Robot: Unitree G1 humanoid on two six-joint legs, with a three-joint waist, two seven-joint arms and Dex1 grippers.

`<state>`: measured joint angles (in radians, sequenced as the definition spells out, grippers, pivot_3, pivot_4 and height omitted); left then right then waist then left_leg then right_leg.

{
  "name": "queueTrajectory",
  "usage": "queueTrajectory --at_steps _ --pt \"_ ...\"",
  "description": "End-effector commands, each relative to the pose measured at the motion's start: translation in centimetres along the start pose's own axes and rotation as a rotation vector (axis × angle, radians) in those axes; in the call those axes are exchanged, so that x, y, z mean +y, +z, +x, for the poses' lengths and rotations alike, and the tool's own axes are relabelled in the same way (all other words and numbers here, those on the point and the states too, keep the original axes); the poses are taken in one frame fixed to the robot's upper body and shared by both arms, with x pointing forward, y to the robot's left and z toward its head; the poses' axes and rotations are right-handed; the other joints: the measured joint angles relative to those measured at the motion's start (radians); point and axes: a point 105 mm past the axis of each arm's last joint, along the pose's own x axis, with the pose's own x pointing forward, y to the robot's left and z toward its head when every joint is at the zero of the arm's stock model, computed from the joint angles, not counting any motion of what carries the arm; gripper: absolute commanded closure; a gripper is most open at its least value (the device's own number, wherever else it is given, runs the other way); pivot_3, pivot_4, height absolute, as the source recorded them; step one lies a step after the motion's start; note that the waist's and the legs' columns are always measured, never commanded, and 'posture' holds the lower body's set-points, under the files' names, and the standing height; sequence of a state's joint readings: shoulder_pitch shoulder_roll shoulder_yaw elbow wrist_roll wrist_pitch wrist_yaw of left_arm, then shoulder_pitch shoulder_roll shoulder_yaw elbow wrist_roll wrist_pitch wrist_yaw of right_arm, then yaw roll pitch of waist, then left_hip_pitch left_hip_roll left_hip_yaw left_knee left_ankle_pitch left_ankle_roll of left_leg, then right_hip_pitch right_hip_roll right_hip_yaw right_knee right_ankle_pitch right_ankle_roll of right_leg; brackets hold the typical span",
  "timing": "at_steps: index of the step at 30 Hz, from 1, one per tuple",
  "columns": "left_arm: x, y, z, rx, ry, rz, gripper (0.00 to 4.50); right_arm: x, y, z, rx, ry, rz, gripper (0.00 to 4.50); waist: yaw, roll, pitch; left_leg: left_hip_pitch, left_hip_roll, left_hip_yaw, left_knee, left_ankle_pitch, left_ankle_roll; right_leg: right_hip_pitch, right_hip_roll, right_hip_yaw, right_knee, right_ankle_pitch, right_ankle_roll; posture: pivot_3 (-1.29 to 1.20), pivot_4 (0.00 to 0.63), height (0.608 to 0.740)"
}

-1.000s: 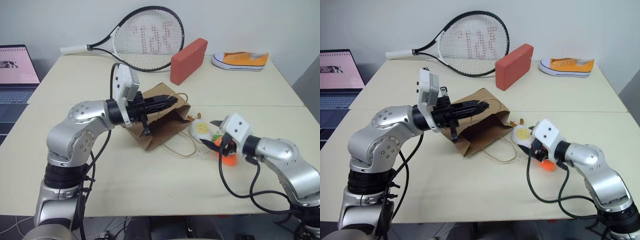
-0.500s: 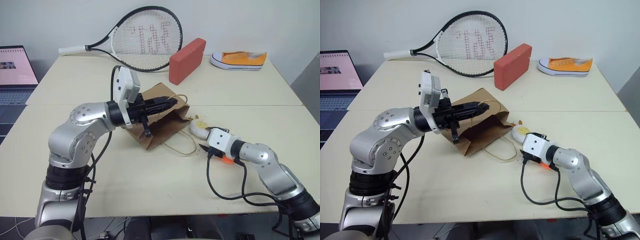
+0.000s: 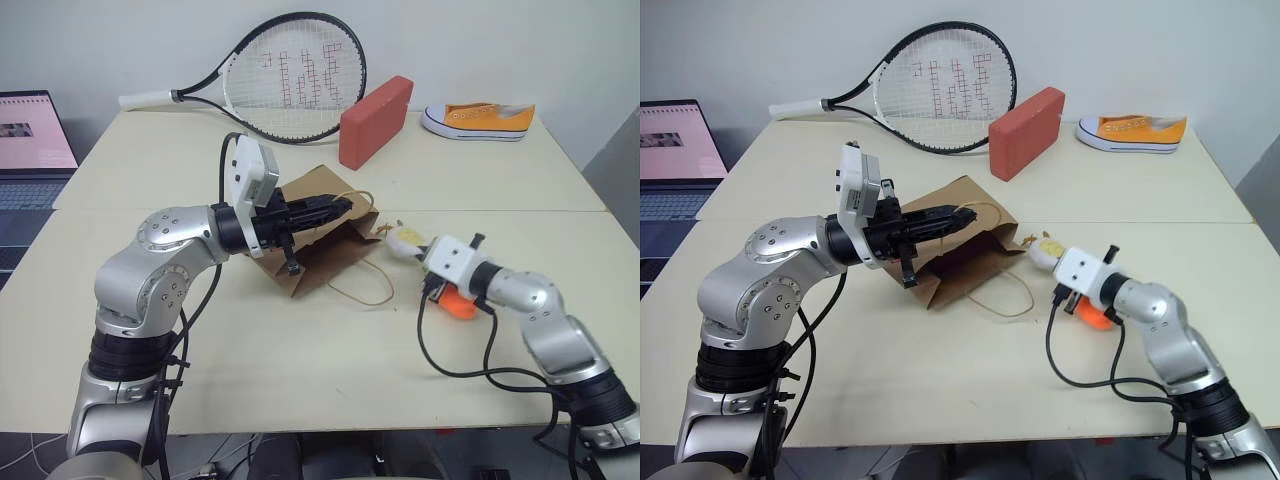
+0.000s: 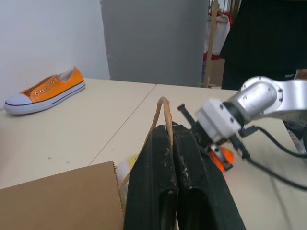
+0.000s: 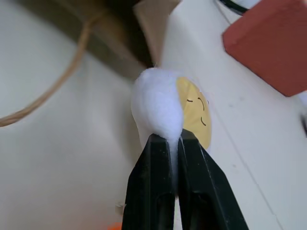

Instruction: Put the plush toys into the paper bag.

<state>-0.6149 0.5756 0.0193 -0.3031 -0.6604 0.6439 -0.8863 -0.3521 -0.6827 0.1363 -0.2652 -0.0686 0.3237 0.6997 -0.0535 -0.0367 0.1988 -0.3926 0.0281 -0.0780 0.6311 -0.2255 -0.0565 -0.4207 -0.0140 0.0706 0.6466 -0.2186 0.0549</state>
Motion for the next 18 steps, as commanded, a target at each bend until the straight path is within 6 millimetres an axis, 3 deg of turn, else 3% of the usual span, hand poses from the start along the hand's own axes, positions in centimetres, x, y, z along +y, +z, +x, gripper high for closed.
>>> queueTrajectory --at_steps 1,4,8,18 --pt "0.1 1.1 -0.3 -0.027 0.002 0.052 4.5 -1.5 2.8 -2.6 -0.082 0.087 0.023 4.47 0.001 0.0 0.0 0.0 0.0 0.0 0.0 0.0 0.0 0.0 0.0 0.0 0.0 0.0 0.0 0.0 0.15 0.74" --pt "0.2 1.2 -0.2 -0.029 -0.001 0.053 4.5 -1.3 4.3 -4.2 -0.113 0.189 0.07 4.47 0.002 0.0 0.0 0.0 0.0 0.0 0.0 0.0 0.0 0.0 0.0 0.0 0.0 0.0 0.0 0.0 0.15 0.74" --pt "0.2 1.3 0.0 -0.033 -0.011 0.054 4.5 1.1 6.1 -4.6 -0.16 0.333 0.131 4.47 0.0 0.0 0.0 0.0 0.0 0.0 0.0 0.0 0.0 0.0 0.0 0.0 0.0 0.0 0.0 0.0 0.15 0.74" --pt "-0.7 1.7 0.0 -0.022 -0.079 0.047 4.5 2.6 7.6 1.5 -0.218 0.231 0.153 4.47 -0.001 0.0 0.0 -0.001 0.0 0.0 0.001 0.0 0.0 -0.001 0.0 0.0 0.0 0.0 0.0 0.0 0.15 0.74"
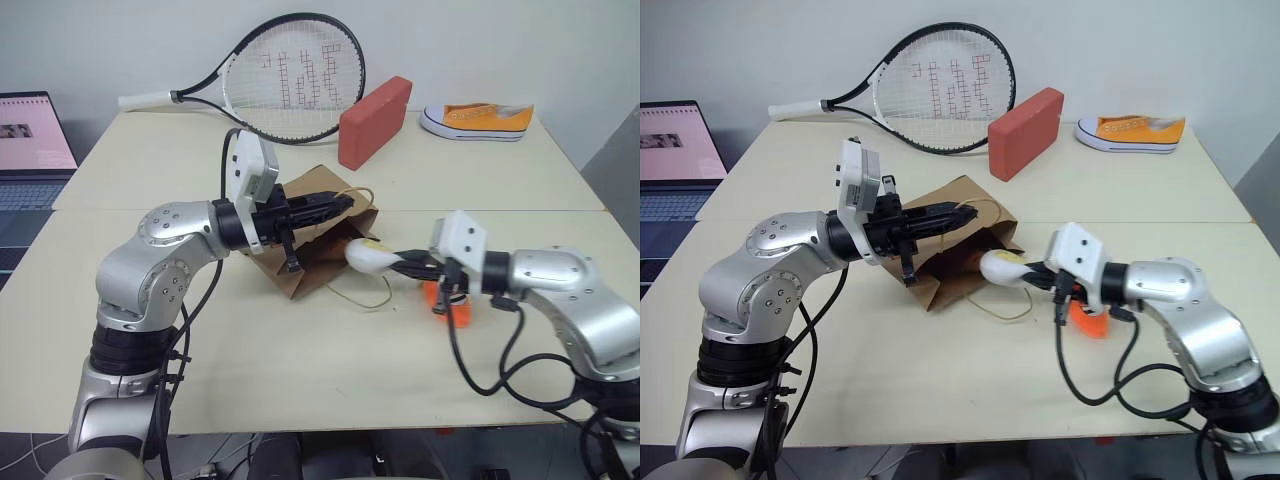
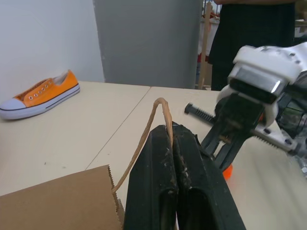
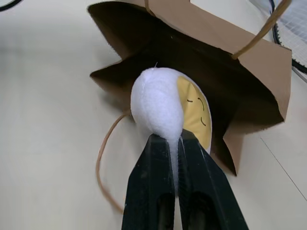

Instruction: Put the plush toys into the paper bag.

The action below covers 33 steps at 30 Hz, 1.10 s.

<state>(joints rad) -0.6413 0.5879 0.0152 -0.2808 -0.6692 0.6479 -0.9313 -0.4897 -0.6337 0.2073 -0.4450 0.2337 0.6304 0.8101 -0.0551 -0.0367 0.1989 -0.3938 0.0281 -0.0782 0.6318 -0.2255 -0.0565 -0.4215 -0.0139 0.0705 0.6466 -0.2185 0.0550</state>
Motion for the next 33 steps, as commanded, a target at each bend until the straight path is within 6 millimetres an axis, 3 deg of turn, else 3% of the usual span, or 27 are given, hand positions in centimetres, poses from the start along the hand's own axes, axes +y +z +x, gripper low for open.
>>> queueTrajectory --at_steps 1,9,13,22,25,33 --pt "-0.7 1.4 -0.1 -0.024 -0.038 0.046 4.5 -0.8 0.5 1.1 -0.02 -0.068 -0.052 4.47 0.0 0.0 0.0 0.0 0.0 0.0 0.0 0.0 0.0 0.0 0.0 0.0 0.0 0.0 0.0 0.0 0.15 0.74" --pt "-1.3 1.5 -0.1 -0.032 -0.054 0.027 4.5 -0.8 -0.5 4.6 -0.025 -0.149 -0.058 4.47 0.0 0.0 0.0 0.0 0.0 -0.001 0.0 0.0 0.0 0.0 0.0 -0.001 0.001 0.0 0.0 0.0 0.15 0.74" --pt "-1.6 1.4 0.0 -0.03 -0.076 0.016 4.5 -1.3 -0.2 6.2 -0.055 -0.216 -0.03 4.47 0.0 0.0 0.0 0.0 0.0 -0.001 0.0 0.0 0.0 0.0 0.0 -0.001 0.001 0.0 0.0 0.0 0.15 0.74" --pt "-2.0 1.2 0.1 -0.016 -0.099 0.002 4.5 -2.1 -0.5 8.0 -0.083 -0.332 0.032 4.47 -0.001 0.0 0.0 0.0 0.0 -0.001 0.0 0.0 0.0 0.0 0.0 -0.001 0.001 0.0 0.0 0.0 0.15 0.74" --pt "-2.0 1.2 0.1 -0.016 -0.096 -0.002 4.5 -2.2 -0.7 8.2 -0.096 -0.359 0.049 3.79 -0.001 0.0 0.0 0.0 0.0 -0.001 0.0 0.0 0.0 0.0 0.0 -0.001 0.001 0.0 0.0 0.0 0.15 0.74" --pt "-1.2 1.1 0.1 -0.025 -0.046 -0.02 4.5 -1.3 -1.1 8.1 -0.109 -0.353 0.05 0.91 -0.001 0.0 0.0 0.0 0.0 -0.001 -0.001 0.0 0.0 0.0 0.0 -0.001 0.001 0.0 0.0 0.0 0.15 0.74"
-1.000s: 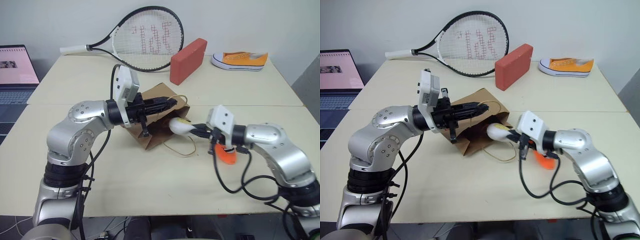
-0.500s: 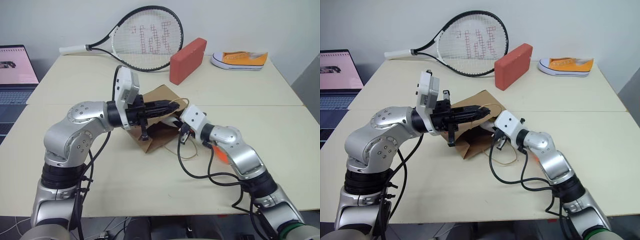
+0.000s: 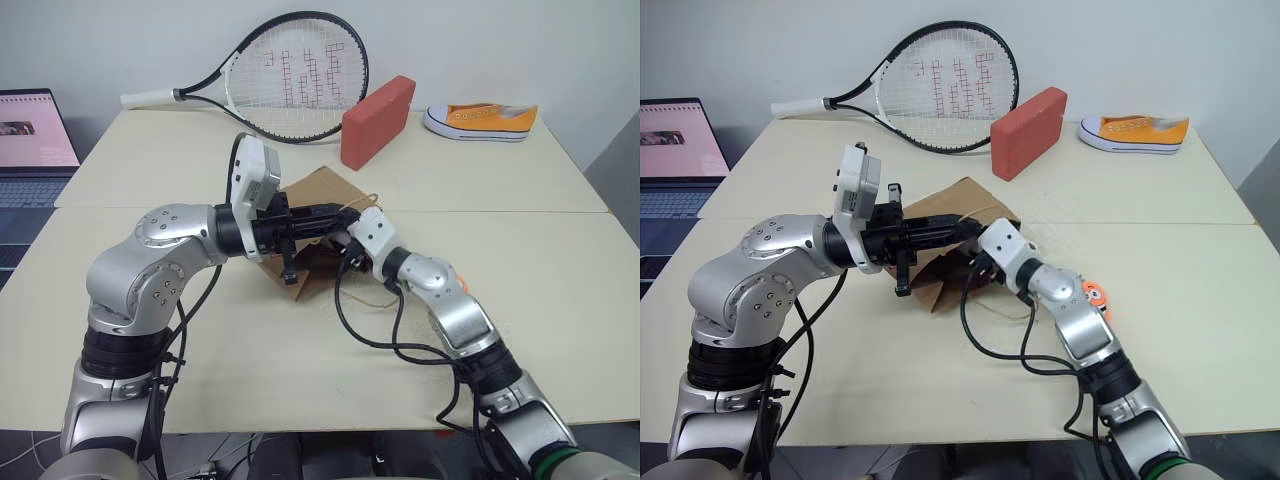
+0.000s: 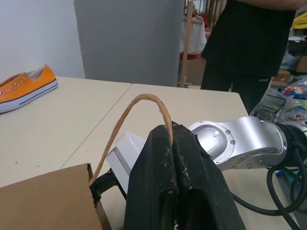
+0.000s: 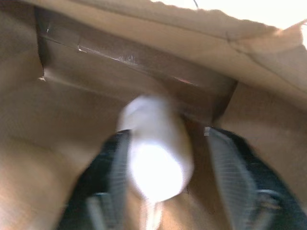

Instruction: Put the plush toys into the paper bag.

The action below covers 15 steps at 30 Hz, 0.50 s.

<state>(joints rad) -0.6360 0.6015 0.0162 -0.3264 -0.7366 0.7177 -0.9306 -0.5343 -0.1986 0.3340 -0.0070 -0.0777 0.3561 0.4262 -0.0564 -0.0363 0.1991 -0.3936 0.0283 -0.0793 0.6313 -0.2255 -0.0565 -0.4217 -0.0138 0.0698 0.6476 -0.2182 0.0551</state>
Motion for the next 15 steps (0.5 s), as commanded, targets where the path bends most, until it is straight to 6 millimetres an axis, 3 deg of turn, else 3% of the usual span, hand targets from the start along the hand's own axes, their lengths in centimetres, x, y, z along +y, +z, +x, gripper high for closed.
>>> queueTrajectory --at_steps 1,3,9,15 --pt "0.2 0.9 0.0 -0.033 0.023 0.026 4.5 -0.4 1.2 -0.6 -0.055 -0.02 -0.028 0.6 0.0 0.0 0.0 0.0 0.0 0.0 0.0 0.0 0.0 0.0 0.0 0.0 0.0 0.0 0.0 0.0 0.15 0.74" --pt "0.7 0.8 0.1 -0.032 0.054 0.025 4.5 -0.1 1.3 -0.9 -0.059 0.0 -0.042 0.06 0.0 0.0 0.0 0.0 0.0 0.0 0.0 0.0 0.0 0.0 0.0 0.0 0.0 0.0 0.0 0.0 0.15 0.74" --pt "1.8 0.3 0.5 -0.033 0.116 0.015 4.5 0.3 2.6 -2.6 -0.084 0.088 -0.011 0.06 0.001 0.0 0.0 0.0 0.0 0.0 0.0 0.0 0.0 0.0 0.0 0.0 0.0 0.0 0.0 0.0 0.15 0.74" --pt "2.4 0.0 1.0 -0.044 0.151 0.01 4.5 -0.4 3.9 -6.7 -0.056 0.226 0.089 0.06 0.007 0.0 0.0 0.0 0.0 -0.001 0.0 0.0 0.0 0.001 0.0 0.0 0.0 0.0 0.0 0.0 0.15 0.74"
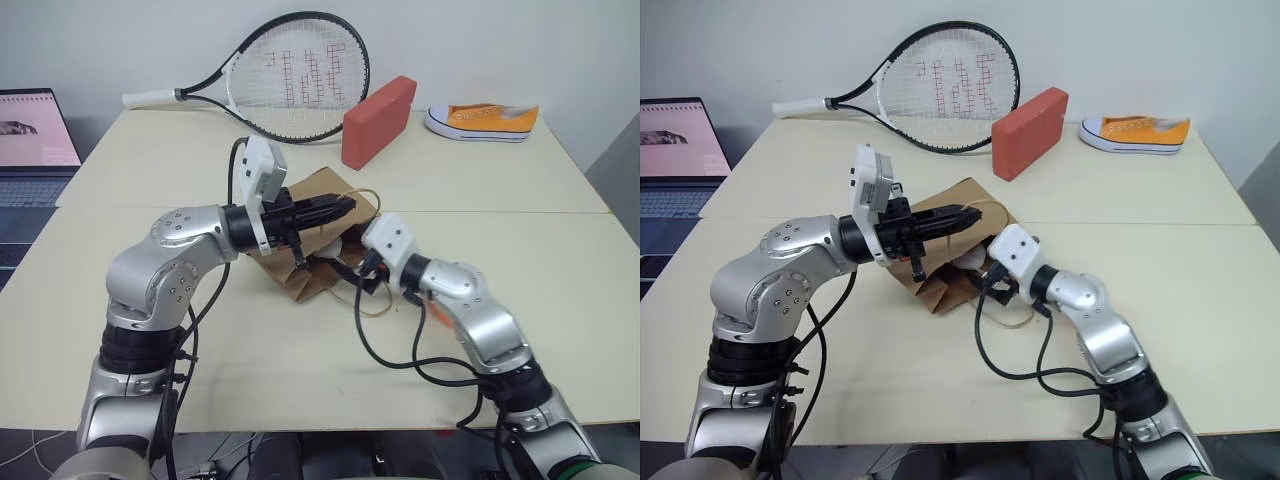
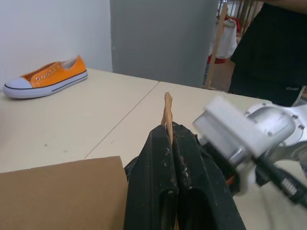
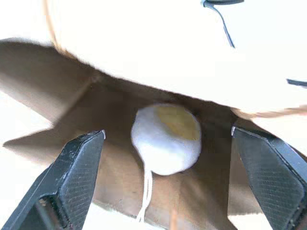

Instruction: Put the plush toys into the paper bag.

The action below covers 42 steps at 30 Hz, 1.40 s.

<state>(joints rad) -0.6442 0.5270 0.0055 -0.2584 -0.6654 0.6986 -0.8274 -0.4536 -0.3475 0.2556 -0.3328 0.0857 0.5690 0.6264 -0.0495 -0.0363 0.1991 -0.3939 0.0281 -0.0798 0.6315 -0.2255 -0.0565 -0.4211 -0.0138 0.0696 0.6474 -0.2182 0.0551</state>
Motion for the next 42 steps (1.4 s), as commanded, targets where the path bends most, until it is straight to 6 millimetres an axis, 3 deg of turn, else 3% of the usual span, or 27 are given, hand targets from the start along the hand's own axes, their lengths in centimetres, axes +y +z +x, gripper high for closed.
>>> queueTrajectory --at_steps 1,4,7,15,23,26,28,37,42 --pt "0.2 1.0 0.4 -0.035 0.013 0.044 4.5 -0.1 2.1 -3.3 -0.026 0.085 0.046 0.06 0.001 0.0 0.0 0.0 0.0 0.0 0.0 0.0 0.0 0.0 0.0 0.0 0.0 0.0 0.0 0.0 0.15 0.74" --pt "0.1 1.0 0.5 -0.038 0.011 0.043 4.5 -0.5 2.2 -5.6 0.016 0.108 0.051 0.06 0.002 0.0 0.0 0.0 0.0 0.0 0.0 0.0 0.0 0.0 0.0 0.0 0.0 0.0 0.0 0.0 0.15 0.74" --pt "-0.2 0.7 0.4 -0.037 0.004 0.036 4.5 -1.3 1.1 -9.6 0.116 0.109 0.013 0.06 0.008 0.0 0.0 0.0 0.0 0.0 0.0 0.0 0.0 0.0 0.0 0.0 -0.001 0.0 0.0 0.0 0.15 0.74" --pt "-0.7 0.4 0.4 -0.041 -0.017 0.033 4.5 -3.7 -5.0 -15.3 0.345 -0.088 0.085 0.06 0.014 0.0 0.0 0.002 0.0 0.003 0.001 0.0 0.0 0.001 0.0 0.001 -0.001 -0.002 -0.002 0.0 0.15 0.74" --pt "-0.7 0.3 0.2 -0.029 -0.022 0.048 4.5 -3.5 -10.5 -16.0 0.403 -0.194 0.297 0.06 0.013 0.0 0.0 0.001 0.0 0.003 0.002 0.0 0.0 0.001 0.0 0.002 -0.001 -0.002 -0.003 0.0 0.15 0.74" --pt "-0.6 0.4 0.1 -0.029 -0.016 0.053 4.5 -3.5 -10.8 -15.1 0.375 -0.205 0.339 0.62 0.011 0.0 0.0 0.001 0.0 0.003 0.002 0.0 0.0 0.001 0.0 0.002 -0.001 -0.002 -0.003 0.0 0.15 0.74" --pt "-0.6 0.5 0.0 -0.029 -0.014 0.055 4.5 -3.4 -10.6 -14.7 0.362 -0.194 0.342 1.23 0.01 0.0 0.0 0.001 0.0 0.003 0.003 0.0 0.0 0.001 0.0 0.002 -0.001 -0.002 -0.003 0.0 0.15 0.74" --pt "-0.3 0.7 -0.6 -0.03 0.007 0.057 4.5 -3.3 -8.6 -13.3 0.313 -0.131 0.29 4.48 0.011 0.0 0.0 0.001 0.0 0.003 0.003 0.0 0.0 0.001 0.0 0.002 -0.001 -0.002 -0.002 0.0 0.15 0.74" --pt "-0.1 1.0 -0.8 -0.036 0.008 0.055 4.5 -2.1 -4.8 -11.4 0.231 0.002 0.233 4.48 0.008 0.0 0.0 0.001 0.0 0.003 0.003 0.0 0.0 0.001 0.0 0.002 0.0 -0.001 -0.002 0.0 0.15 0.74"
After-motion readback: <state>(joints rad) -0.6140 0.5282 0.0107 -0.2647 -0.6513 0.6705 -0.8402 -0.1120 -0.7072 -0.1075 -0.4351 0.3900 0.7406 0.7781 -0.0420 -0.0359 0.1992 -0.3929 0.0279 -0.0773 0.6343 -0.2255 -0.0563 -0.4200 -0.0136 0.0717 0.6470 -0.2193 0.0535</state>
